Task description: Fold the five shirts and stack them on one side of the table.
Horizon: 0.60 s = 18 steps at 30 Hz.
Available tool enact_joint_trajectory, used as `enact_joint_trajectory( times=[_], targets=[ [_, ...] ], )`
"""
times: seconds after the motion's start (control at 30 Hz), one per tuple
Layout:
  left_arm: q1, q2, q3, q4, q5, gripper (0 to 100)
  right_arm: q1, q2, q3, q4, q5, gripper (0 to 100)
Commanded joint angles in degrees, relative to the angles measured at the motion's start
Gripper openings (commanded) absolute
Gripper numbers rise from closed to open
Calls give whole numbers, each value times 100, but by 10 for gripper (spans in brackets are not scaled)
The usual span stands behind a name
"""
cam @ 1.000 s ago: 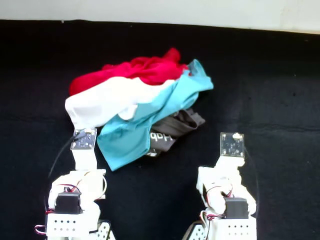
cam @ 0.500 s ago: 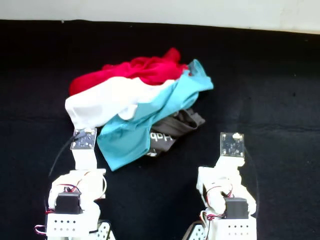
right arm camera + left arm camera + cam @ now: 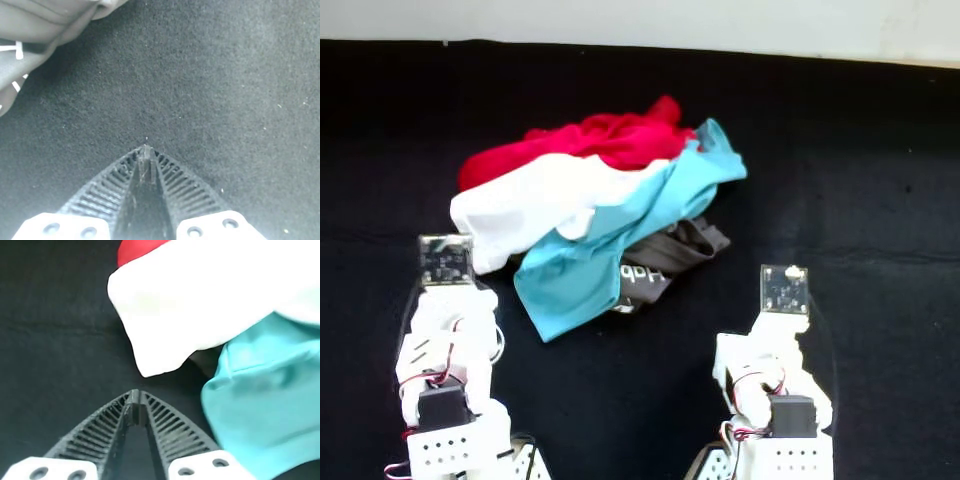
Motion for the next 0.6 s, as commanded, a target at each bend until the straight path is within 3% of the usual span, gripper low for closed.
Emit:
enact_joint_trajectory(
  times=[0.0, 0.1, 0.23, 0.4, 0.57],
  targets=[
    [-92, -22, -391, 9, -237, 153, 57, -40, 752, -22, -44, 7],
    [-136, -13, -1270, 633, -237, 210, 57, -40, 752, -22, -44, 7],
    [13, 505, -2826, 1424, -237, 216, 57, -40, 752, -22, -44, 7],
    [488, 3336, -4857, 2127, -237, 214, 57, -40, 752, -22, -44, 7],
    [1314, 6273, -7644, 3903, 44, 217, 57, -40, 752, -22, -44, 7]
  ],
)
